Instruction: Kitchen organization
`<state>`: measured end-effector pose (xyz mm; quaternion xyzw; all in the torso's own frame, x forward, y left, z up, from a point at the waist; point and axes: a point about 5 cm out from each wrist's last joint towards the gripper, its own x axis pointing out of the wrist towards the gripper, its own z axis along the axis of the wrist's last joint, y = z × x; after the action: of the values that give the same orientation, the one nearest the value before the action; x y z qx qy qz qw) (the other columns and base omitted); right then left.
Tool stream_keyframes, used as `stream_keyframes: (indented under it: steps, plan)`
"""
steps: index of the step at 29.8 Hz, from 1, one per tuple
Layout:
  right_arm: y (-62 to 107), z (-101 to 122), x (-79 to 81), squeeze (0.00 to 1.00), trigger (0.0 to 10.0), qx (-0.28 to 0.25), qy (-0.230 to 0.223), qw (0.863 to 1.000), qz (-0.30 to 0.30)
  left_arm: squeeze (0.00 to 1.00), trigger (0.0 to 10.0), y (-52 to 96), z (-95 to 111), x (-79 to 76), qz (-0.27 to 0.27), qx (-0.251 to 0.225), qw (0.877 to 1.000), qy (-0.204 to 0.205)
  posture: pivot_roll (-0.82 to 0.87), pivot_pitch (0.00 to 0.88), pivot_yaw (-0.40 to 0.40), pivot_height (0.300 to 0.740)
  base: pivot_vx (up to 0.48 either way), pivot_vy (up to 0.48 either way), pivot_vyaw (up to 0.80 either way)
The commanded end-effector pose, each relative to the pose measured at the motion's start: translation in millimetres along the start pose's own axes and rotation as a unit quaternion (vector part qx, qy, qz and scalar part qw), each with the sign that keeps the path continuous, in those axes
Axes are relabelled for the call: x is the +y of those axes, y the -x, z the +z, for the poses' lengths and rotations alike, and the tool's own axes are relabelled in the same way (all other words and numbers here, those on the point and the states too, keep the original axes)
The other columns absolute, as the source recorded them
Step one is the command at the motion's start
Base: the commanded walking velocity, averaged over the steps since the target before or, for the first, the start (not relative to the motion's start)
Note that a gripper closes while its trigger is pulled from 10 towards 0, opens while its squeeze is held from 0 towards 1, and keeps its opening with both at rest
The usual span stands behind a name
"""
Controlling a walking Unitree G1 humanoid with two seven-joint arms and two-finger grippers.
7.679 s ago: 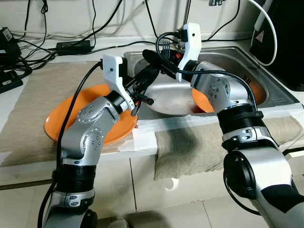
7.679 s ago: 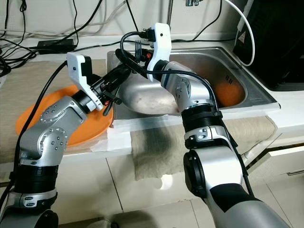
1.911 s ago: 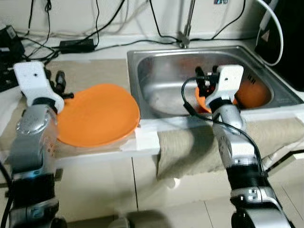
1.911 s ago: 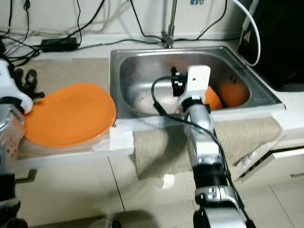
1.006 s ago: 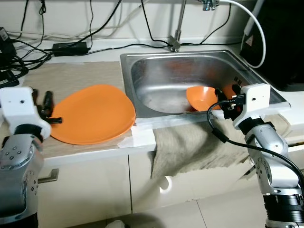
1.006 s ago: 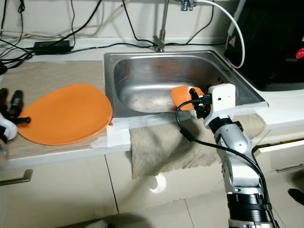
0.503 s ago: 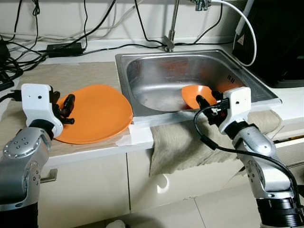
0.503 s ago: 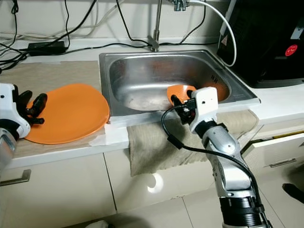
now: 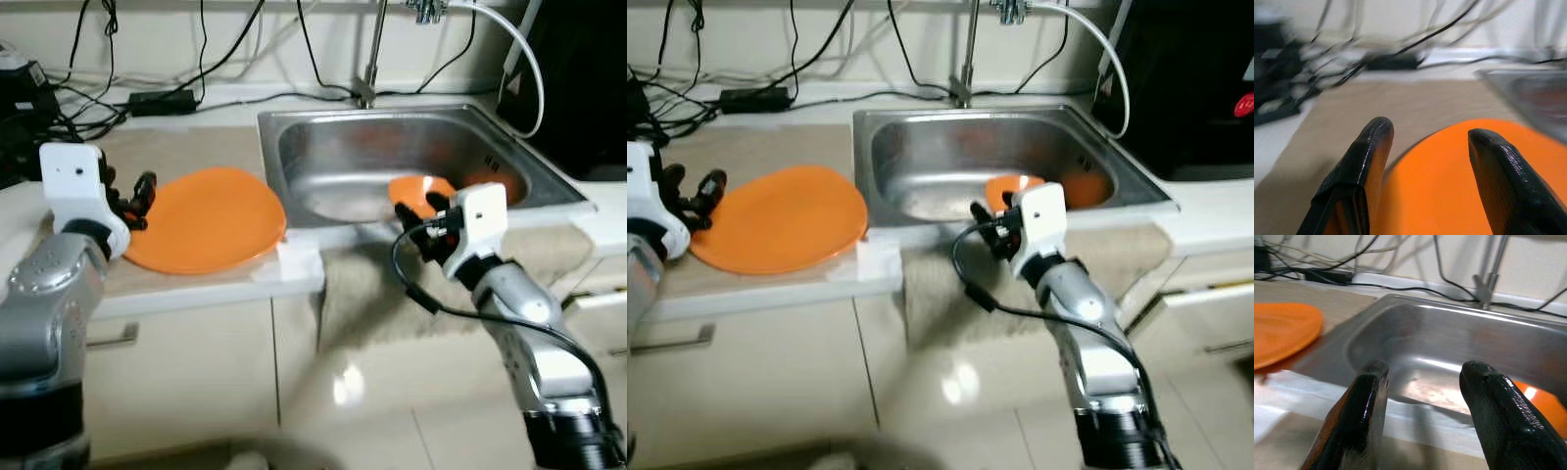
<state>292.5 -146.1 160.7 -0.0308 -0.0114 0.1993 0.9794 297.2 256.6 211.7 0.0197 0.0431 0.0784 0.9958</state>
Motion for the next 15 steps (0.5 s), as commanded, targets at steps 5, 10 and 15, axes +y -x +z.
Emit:
stream_keyframes:
  steps: [5,10,15]
  plan:
    - [-0.6,3.2,0.9,0.00,10.0,-0.004,-0.001,1.000,0.001,0.00,10.0,-8.8,7.4,10.1,0.048,0.007,0.999,0.012,0.09,0.011,-0.007,0.740,0.000,0.000,0.00]
    - [-2.0,8.2,3.1,0.00,10.0,-0.011,0.002,1.000,0.008,0.00,10.0,-11.0,2.7,11.2,0.048,0.018,0.998,0.034,0.08,0.017,0.000,0.740,0.000,0.000,0.00]
    - [-3.8,10.3,-0.2,0.00,10.0,-0.010,0.005,1.000,0.003,0.00,10.0,-3.2,-5.6,-5.1,0.006,-0.013,0.999,0.051,0.09,0.018,-0.006,0.740,0.000,0.000,0.00]
